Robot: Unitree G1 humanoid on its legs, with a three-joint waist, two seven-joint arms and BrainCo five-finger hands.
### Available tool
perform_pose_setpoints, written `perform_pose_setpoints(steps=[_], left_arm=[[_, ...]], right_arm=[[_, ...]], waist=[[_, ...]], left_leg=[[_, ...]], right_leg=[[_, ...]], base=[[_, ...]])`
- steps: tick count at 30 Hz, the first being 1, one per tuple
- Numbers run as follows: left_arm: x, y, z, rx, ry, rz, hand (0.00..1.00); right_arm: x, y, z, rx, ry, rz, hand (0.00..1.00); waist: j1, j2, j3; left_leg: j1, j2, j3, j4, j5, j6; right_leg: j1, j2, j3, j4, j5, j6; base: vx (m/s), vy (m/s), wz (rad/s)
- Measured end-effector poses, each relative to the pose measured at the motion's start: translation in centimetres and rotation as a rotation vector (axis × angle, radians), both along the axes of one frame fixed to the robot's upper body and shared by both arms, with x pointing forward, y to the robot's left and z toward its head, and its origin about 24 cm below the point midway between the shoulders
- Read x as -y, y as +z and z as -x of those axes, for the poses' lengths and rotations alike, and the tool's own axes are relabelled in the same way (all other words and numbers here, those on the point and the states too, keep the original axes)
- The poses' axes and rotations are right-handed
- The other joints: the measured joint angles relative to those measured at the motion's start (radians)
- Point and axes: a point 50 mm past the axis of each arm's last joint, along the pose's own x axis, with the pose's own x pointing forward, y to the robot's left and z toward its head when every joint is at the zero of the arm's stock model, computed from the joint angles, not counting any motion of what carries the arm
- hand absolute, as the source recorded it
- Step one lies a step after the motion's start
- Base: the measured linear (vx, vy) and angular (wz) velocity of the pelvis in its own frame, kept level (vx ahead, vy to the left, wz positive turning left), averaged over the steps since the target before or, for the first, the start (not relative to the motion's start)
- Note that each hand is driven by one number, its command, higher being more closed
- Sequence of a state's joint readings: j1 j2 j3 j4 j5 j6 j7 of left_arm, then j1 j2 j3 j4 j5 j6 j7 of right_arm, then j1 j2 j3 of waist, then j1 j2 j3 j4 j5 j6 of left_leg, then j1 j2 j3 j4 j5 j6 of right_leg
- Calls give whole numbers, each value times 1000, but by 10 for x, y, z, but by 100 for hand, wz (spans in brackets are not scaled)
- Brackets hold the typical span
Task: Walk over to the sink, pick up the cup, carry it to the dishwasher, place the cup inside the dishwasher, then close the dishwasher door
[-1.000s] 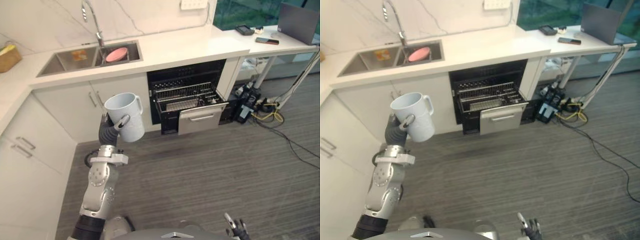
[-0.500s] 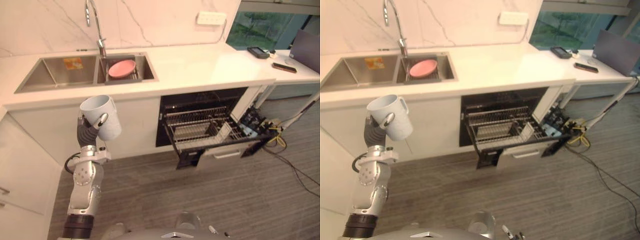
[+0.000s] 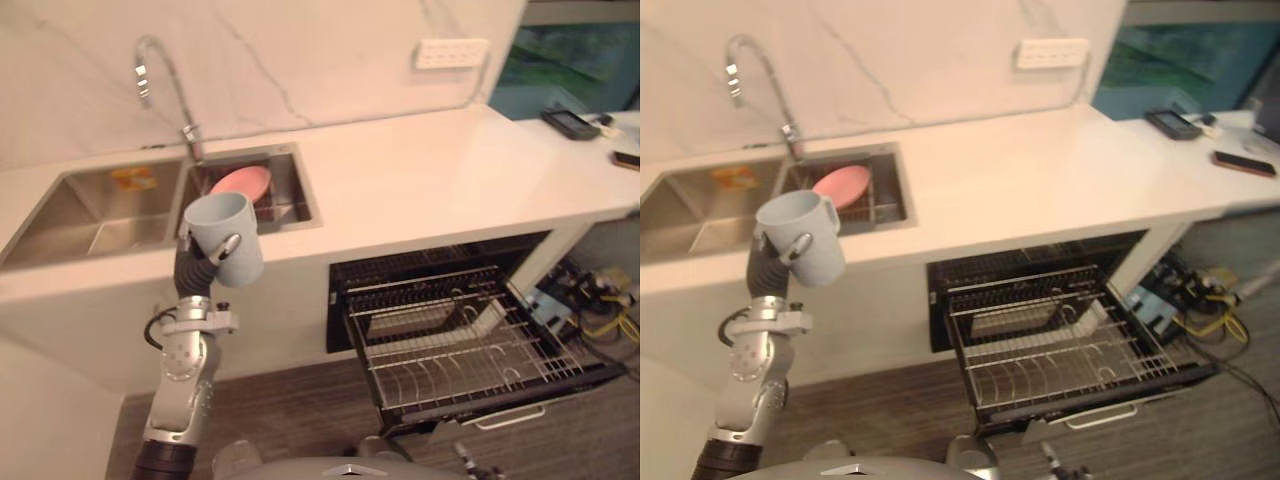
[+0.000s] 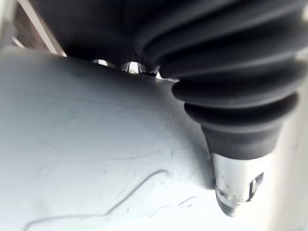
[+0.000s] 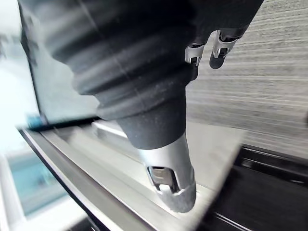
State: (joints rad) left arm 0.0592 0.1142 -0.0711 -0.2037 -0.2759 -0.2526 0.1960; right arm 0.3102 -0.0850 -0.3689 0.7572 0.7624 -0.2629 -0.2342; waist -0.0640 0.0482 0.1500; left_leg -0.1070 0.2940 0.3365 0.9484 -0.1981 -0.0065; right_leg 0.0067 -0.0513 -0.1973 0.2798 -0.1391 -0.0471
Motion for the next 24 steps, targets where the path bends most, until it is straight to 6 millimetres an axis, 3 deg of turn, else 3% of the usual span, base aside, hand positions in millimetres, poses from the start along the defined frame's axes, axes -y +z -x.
perform_pose_setpoints(steps=[3,4,5,6,7,10,12,16,18,22,24], left_arm=[[-14,2,1,2,66,-3,100],[-22,4,1,8,100,-2,100],[-25,5,2,12,113,3,100],[-31,6,2,14,134,6,100],[-38,9,2,29,152,5,100],[-43,16,3,64,156,-15,100],[-41,22,5,93,147,-15,100],[-31,39,9,171,108,-14,100],[-29,38,9,170,107,-9,100],[-27,38,9,171,87,-1,100],[-22,40,7,183,53,-1,100]], right_arm=[[23,20,-5,27,-139,114,0],[34,31,-7,48,-195,160,0],[39,36,-7,59,-220,181,0],[44,39,-6,65,-251,196,0],[46,42,0,69,-308,207,0],[52,57,2,139,-397,265,0],[57,73,-7,203,-382,318,0],[64,126,-42,388,-258,507,0],[62,146,-53,471,-198,562,0],[41,183,-81,687,51,638,0],[26,195,-94,798,211,629,0]], waist=[[-6,-8,-6],[-6,-3,-17],[-9,6,-25],[-16,3,-36],[-32,-36,-57],[-42,-84,-77],[-53,-95,-85],[-82,-88,-88],[-92,-64,-85],[-98,-33,-83],[-101,-36,-81]], left_leg=[[35,-69,-86,-391,-19,-14],[71,-97,-157,-593,57,-19],[81,-98,-174,-652,117,-35],[104,-100,-172,-679,101,-93],[139,-132,-148,-731,96,-100],[180,-177,-108,-794,104,-89],[208,-191,-92,-824,108,-82],[242,-208,-50,-878,111,-69],[251,-211,-31,-895,113,-65],[262,-194,19,-899,107,-70],[262,-187,37,-898,106,-71]], right_leg=[[-4,-4,110,-7,9,37],[-14,5,157,1,3,56],[-18,13,172,4,-5,73],[-20,13,197,11,-14,88],[-27,-16,212,5,-18,107],[-18,-57,214,-28,-5,130],[-8,-69,216,-44,2,140],[-9,-77,226,-74,22,154],[-11,-70,242,-99,36,157],[-8,-46,276,-163,81,156],[-8,-41,276,-189,102,154]], base=[[297,151,-121],[299,220,-117],[294,243,-102],[245,255,-49],[216,257,-35],[129,207,-26],[51,123,-23],[-18,59,-28],[-53,27,-25],[-22,-1,-38],[-27,-18,-40]])
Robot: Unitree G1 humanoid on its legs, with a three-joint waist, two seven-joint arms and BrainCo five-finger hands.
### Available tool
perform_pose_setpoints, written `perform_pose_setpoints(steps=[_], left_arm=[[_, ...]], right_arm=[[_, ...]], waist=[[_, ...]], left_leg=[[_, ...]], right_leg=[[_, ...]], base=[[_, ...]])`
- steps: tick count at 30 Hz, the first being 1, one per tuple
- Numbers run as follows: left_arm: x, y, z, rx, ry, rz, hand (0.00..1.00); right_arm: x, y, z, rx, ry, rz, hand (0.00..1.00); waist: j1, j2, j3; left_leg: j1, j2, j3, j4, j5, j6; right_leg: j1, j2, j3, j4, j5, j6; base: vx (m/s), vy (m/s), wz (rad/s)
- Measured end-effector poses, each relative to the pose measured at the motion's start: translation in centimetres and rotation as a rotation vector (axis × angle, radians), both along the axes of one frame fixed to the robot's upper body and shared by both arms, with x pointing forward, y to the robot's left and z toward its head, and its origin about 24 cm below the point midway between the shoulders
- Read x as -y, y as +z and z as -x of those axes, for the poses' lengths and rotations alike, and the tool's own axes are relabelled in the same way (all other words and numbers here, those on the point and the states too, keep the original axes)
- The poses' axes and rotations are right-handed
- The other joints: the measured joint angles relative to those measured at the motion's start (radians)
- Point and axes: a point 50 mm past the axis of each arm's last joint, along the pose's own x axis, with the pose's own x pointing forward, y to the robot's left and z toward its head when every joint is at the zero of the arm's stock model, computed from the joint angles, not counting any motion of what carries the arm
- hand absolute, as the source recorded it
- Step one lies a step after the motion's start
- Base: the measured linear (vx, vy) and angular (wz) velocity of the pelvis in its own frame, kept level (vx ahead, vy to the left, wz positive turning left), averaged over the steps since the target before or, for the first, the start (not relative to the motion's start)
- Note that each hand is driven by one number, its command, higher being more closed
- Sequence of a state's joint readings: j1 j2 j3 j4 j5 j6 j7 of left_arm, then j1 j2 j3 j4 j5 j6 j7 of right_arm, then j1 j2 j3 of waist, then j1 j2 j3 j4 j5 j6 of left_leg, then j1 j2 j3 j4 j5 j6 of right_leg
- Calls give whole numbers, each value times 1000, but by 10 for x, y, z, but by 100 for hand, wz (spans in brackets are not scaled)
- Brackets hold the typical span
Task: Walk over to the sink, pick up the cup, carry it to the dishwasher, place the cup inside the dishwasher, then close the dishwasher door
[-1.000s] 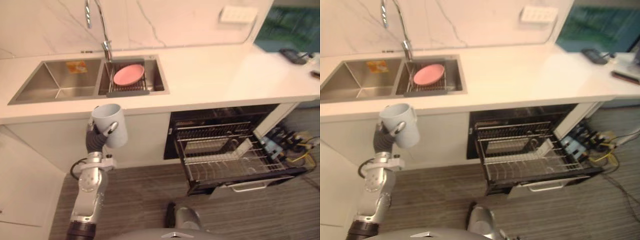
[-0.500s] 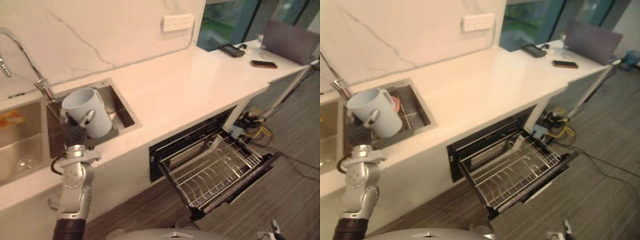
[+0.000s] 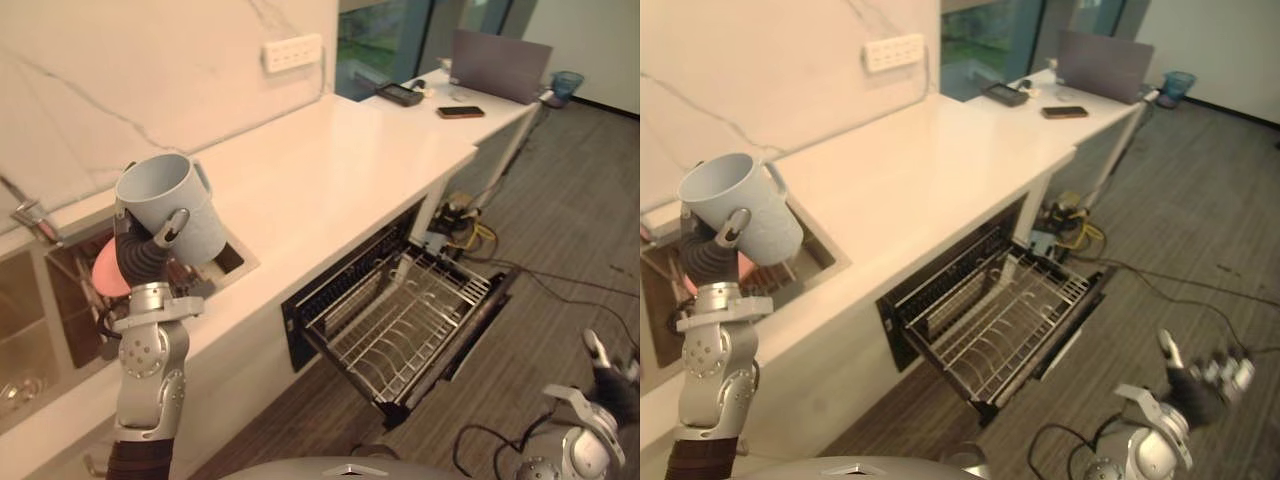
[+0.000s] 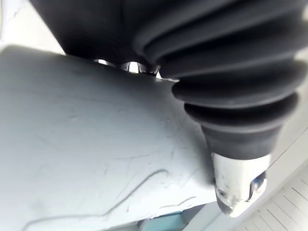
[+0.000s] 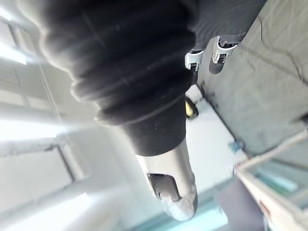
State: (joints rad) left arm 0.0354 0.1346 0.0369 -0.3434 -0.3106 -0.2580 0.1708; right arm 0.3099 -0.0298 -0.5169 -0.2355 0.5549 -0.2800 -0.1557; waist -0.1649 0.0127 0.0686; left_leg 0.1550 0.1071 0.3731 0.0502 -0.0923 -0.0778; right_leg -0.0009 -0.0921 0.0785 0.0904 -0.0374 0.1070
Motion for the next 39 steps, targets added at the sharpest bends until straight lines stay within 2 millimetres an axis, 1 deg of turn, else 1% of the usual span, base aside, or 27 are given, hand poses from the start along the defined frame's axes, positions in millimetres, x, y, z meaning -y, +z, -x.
perform_pose_setpoints(steps=[1,2,4,5,7,8,10,11,12,14,17,21,22,23,24,25,26,27,28,29,31,33,35,37,39], left_arm=[[4,2,-2,9,-24,-9,100],[6,3,-3,11,-35,-11,100],[18,4,-9,1,-103,-23,100],[23,3,-11,-8,-127,-28,100],[42,-6,-18,-65,-213,-55,100],[47,-9,-20,-81,-232,-64,100],[66,-21,-24,-143,-303,-92,100],[80,-29,-28,-186,-350,-102,100],[85,-33,-30,-206,-360,-101,100],[95,-50,-39,-299,-345,-88,100],[99,-64,-43,-367,-294,-111,100],[111,-66,-39,-340,-261,-199,100],[114,-66,-38,-328,-232,-227,100],[115,-67,-37,-326,-215,-238,100],[114,-68,-37,-321,-174,-260,100],[111,-68,-37,-312,-116,-291,100],[110,-69,-38,-309,-85,-314,100],[109,-73,-40,-310,-38,-356,100],[108,-78,-40,-322,0,-393,100],[108,-81,-40,-327,14,-409,100],[110,-81,-39,-306,62,-445,100],[113,-80,-38,-270,106,-490,100],[113,-79,-38,-246,154,-518,100],[112,-76,-39,-218,207,-518,100],[113,-77,-37,-212,242,-525,100]], right_arm=[[-10,8,-8,46,110,19,0],[-16,11,-13,65,170,24,0],[-39,20,-28,112,391,39,0],[-44,21,-31,121,438,35,0],[-62,22,-43,133,605,20,0],[-67,22,-47,135,643,13,0],[-85,23,-58,149,782,-23,0],[-96,22,-62,148,851,-54,0],[-99,22,-65,148,871,-68,0],[-110,22,-70,147,932,-109,0],[-121,22,-74,139,986,-136,0],[-130,16,-75,96,1007,-171,0],[-135,15,-75,94,1030,-182,0],[-138,15,-76,92,1045,-183,0],[-146,14,-77,89,1080,-192,0],[-156,11,-79,76,1120,-205,0],[-159,9,-81,67,1134,-211,0],[-165,6,-81,52,1158,-222,0],[-169,2,-80,34,1172,-233,0],[-170,0,-80,22,1174,-238,0],[-170,-2,-80,1,1185,-228,0],[-171,-3,-81,-22,1202,-218,0],[-174,-7,-86,-61,1209,-214,0],[-180,-8,-90,-76,1216,-219,0],[-186,-11,-89,-101,1226,-227,0]], waist=[[3,0,1],[5,-1,1],[7,-16,11],[7,-18,13],[10,-20,14],[12,-17,16],[19,-10,24],[21,-10,25],[22,-11,26],[24,-13,27],[22,-18,36],[21,-33,45],[33,-34,45],[38,-32,46],[46,-22,44],[54,-33,41],[56,-39,40],[58,-55,38],[54,-63,36],[50,-61,36],[47,-36,36],[47,-23,37],[49,-17,32],[52,-10,28],[58,-10,27]], left_leg=[[2,6,18,1,-1,-2],[3,8,26,1,-1,-2],[4,13,41,1,-1,-4],[4,13,42,1,-1,-5],[10,14,47,0,-1,-7],[13,14,49,0,-2,-7],[25,15,68,0,-9,-8],[27,14,75,0,-11,-6],[29,13,80,0,-12,-6],[42,13,96,2,-15,-8],[59,14,133,13,-28,-7],[73,15,191,54,-65,-1],[81,24,238,68,-78,-7],[84,30,263,73,-81,-8],[96,44,324,74,-81,-9],[107,50,372,75,-83,-16],[111,51,389,77,-87,-22],[118,52,410,89,-94,-33],[129,52,423,96,-105,-42],[135,58,422,103,-110,-48],[136,71,416,103,-115,-52],[139,85,407,102,-112,-57],[146,95,397,100,-106,-68],[141,95,392,97,-104,-69],[141,86,388,89,-100,-67]], right_leg=[[0,2,-5,-20,15,-4],[0,2,-10,-30,22,-6],[3,1,-28,-57,51,0],[4,1,-35,-61,56,-1],[11,3,-42,-77,77,2],[13,3,-48,-82,82,1],[18,4,-61,-91,93,0],[20,4,-62,-100,101,2],[20,4,-61,-100,103,1],[19,7,-55,-93,105,1],[10,13,-29,-68,105,1],[-13,15,4,-51,109,4],[-30,8,-41,-52,84,-17],[-39,-4,-96,-48,67,-44],[-55,-28,-217,-37,45,-93],[-65,-51,-309,-28,59,-121],[-70,-59,-342,-28,72,-130],[-72,-68,-369,-35,122,-126],[-69,-70,-367,-35,185,-110],[-64,-68,-367,-33,186,-81],[-62,-49,-371,-40,196,-56],[-43,-38,-390,-59,199,-56],[-20,-26,-399,-79,205,-57],[-9,-24,-416,-106,223,-59],[13,-24,-423,-151,248,-57]], base=[[-25,-17,-41],[-37,-16,-43],[-42,-22,-25],[-19,-24,-11],[4,-20,-19],[-2,-14,-29],[-28,-8,-26],[-26,-3,-19],[-27,-7,-18],[-41,-8,-22],[-40,-3,-37],[-89,18,-53],[-75,9,-82],[-92,47,-125],[-1,68,-135],[-2,72,-134],[15,34,-115],[-5,2,-86],[-13,-4,-69],[-3,-23,-39],[21,-41,-12],[26,-40,12],[3,-29,13],[-40,3,9],[-53,22,7]])
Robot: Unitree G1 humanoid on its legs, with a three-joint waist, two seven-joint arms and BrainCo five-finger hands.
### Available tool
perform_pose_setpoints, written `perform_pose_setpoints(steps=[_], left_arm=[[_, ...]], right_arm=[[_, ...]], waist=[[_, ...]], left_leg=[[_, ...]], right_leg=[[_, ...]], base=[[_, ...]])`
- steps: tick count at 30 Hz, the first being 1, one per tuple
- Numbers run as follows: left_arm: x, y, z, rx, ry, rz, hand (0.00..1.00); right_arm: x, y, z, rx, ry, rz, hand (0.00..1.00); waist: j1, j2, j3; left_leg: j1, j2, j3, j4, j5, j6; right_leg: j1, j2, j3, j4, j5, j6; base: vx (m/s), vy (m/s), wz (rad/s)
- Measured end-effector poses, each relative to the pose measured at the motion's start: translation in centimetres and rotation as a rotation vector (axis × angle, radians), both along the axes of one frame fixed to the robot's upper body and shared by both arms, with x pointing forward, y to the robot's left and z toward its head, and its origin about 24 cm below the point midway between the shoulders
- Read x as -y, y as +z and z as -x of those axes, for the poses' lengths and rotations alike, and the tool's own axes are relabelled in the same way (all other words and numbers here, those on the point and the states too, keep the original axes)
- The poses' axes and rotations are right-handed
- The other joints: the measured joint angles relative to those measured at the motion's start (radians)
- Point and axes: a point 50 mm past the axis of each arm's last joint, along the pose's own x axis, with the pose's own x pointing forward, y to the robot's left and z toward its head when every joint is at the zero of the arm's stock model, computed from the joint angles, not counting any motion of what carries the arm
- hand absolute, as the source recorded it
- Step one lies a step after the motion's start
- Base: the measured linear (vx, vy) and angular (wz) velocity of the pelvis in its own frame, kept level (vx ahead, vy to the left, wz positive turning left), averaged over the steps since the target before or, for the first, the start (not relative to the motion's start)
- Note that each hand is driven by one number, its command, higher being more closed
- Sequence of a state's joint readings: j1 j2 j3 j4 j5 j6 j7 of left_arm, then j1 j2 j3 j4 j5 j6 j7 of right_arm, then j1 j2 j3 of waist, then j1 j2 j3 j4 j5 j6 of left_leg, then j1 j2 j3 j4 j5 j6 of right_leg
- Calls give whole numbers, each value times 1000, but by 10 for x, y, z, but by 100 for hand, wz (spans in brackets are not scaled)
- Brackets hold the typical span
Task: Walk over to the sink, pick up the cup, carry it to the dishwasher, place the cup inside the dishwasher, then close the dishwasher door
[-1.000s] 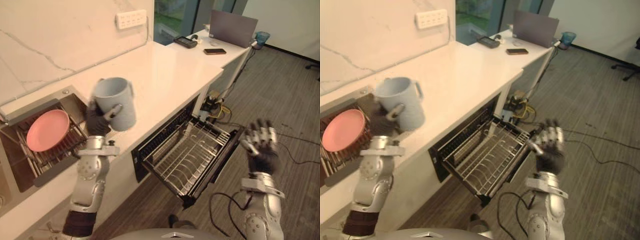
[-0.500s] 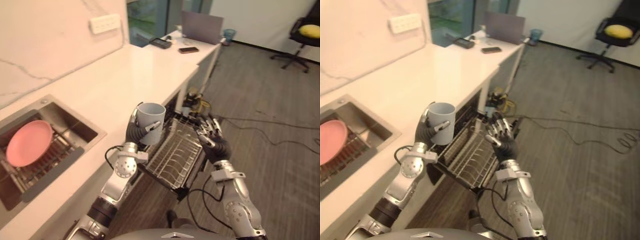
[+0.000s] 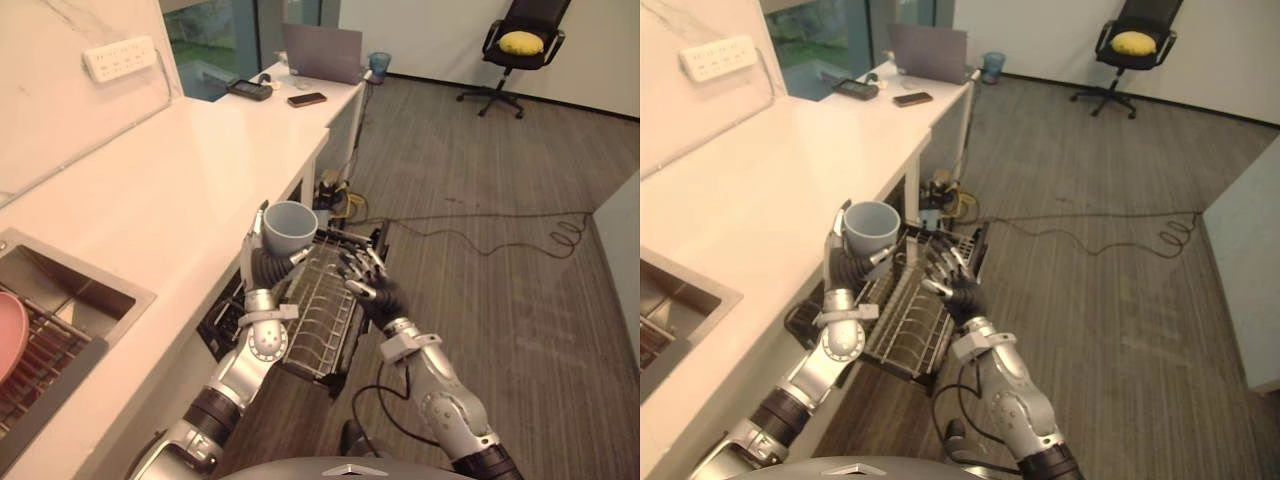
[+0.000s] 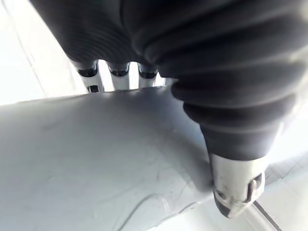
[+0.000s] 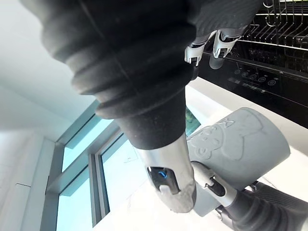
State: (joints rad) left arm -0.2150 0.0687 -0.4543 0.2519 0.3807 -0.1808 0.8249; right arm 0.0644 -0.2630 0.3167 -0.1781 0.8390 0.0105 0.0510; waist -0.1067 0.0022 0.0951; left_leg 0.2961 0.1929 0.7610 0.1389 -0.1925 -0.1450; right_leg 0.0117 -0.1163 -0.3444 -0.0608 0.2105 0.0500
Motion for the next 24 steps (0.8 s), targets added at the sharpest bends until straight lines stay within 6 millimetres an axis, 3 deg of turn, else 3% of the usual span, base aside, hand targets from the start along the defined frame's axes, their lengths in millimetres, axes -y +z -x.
perform_pose_setpoints(steps=[10,24], left_arm=[[-4,-9,4,40,158,-157,100],[-2,-29,8,-13,152,-264,100]], right_arm=[[-10,2,-5,-41,-52,25,0],[-23,12,-12,-11,-23,30,0]], waist=[[14,-10,-7],[25,-27,-20]], left_leg=[[-42,-17,-46,-8,26,14],[-73,-23,-72,-19,48,32]], right_leg=[[-10,-18,-28,-21,24,-6],[-28,-27,-44,-21,36,-15]], base=[[-38,7,10],[-36,6,4]])
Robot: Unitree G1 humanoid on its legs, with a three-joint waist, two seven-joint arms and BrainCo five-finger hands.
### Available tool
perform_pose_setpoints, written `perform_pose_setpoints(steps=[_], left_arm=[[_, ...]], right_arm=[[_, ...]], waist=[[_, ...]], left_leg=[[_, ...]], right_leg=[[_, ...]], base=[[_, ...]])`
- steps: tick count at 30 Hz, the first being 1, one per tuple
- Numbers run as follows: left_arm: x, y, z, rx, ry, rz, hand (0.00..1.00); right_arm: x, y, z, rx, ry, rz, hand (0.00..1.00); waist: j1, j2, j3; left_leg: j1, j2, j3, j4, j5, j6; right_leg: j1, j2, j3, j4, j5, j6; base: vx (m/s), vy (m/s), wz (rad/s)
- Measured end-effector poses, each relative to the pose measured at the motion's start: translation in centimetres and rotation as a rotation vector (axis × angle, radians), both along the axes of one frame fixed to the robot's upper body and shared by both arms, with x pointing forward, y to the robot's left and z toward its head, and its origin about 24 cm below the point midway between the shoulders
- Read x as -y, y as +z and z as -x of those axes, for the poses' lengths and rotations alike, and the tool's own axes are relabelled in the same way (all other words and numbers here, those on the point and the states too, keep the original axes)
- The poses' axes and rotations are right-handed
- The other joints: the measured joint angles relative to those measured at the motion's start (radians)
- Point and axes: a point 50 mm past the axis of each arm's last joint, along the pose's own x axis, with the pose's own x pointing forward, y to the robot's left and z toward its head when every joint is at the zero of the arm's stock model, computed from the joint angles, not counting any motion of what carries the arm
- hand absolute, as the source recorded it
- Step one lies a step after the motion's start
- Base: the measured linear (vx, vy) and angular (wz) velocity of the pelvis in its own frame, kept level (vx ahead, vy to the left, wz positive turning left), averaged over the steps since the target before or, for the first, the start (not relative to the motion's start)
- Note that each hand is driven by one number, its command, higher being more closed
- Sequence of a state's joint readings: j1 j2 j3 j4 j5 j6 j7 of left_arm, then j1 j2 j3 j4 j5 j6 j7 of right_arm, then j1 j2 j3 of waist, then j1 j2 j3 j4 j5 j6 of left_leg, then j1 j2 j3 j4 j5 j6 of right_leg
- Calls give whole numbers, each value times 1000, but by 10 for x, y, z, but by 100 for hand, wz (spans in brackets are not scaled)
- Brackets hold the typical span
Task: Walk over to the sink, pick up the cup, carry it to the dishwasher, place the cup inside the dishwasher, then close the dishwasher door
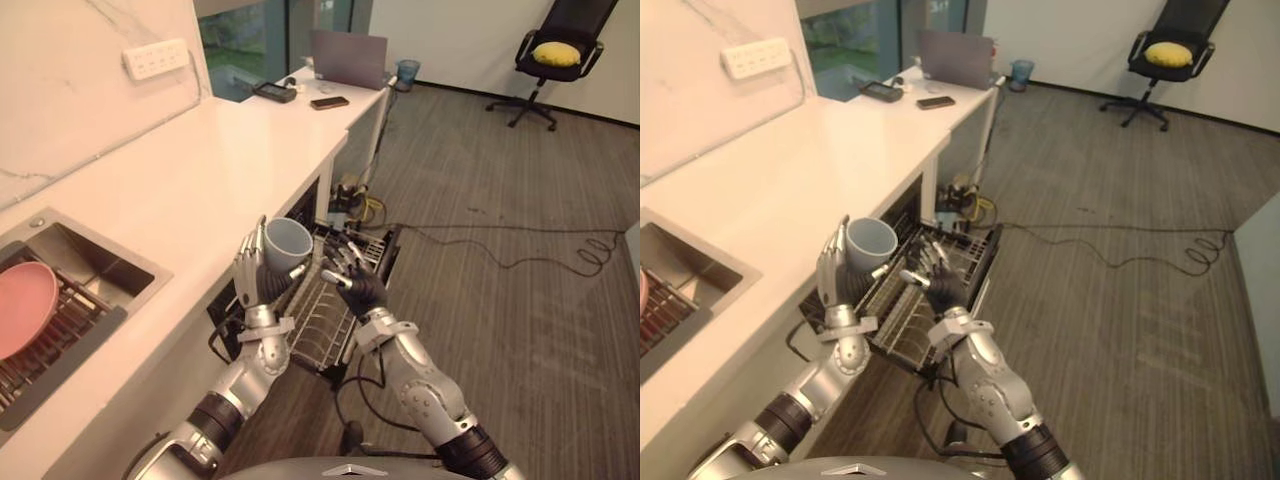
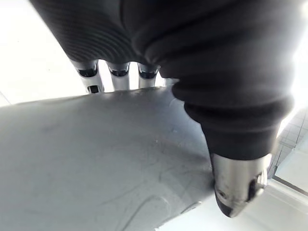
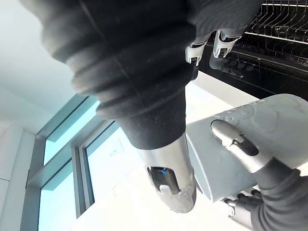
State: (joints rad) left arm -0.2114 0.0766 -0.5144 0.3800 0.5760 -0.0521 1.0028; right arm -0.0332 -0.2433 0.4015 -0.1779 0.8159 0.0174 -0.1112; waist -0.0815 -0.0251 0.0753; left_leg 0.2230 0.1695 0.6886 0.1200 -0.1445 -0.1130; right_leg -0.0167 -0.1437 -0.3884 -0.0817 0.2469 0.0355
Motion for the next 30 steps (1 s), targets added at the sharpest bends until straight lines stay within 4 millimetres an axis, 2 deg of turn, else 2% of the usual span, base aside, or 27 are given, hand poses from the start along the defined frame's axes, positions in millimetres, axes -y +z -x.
perform_pose_setpoints(steps=[6,10,15,24,30], left_arm=[[5,-5,3,-10,-31,-25,100],[10,-7,5,-13,-58,-24,100],[15,-17,9,-48,-93,-51,100],[22,-19,13,-52,-131,-62,100],[28,-20,17,-55,-163,-70,100]], right_arm=[[-8,4,-2,23,26,30,0],[-10,-6,-8,-33,-4,67,0],[-14,-6,-13,-32,2,119,0],[-14,-7,-27,-19,-62,268,0],[-20,-1,-38,-22,-69,295,0]], waist=[[6,0,-5],[19,-2,-32],[21,-6,-35],[21,-18,-41],[21,-22,-41]], left_leg=[[-8,-1,-9,0,9,-5],[-15,-3,-21,-1,12,-2],[-19,-13,-33,-4,14,4],[-19,-22,-38,-4,15,9],[-21,-26,-64,-4,15,9]], right_leg=[[-2,-4,-7,0,3,0],[-1,-9,-9,0,4,1],[0,-23,-10,0,4,2],[0,-33,-10,0,4,2],[5,-38,-17,0,5,2]], base=[[-7,19,4],[-7,35,8],[-36,37,5],[-13,9,0],[-2,17,5]])
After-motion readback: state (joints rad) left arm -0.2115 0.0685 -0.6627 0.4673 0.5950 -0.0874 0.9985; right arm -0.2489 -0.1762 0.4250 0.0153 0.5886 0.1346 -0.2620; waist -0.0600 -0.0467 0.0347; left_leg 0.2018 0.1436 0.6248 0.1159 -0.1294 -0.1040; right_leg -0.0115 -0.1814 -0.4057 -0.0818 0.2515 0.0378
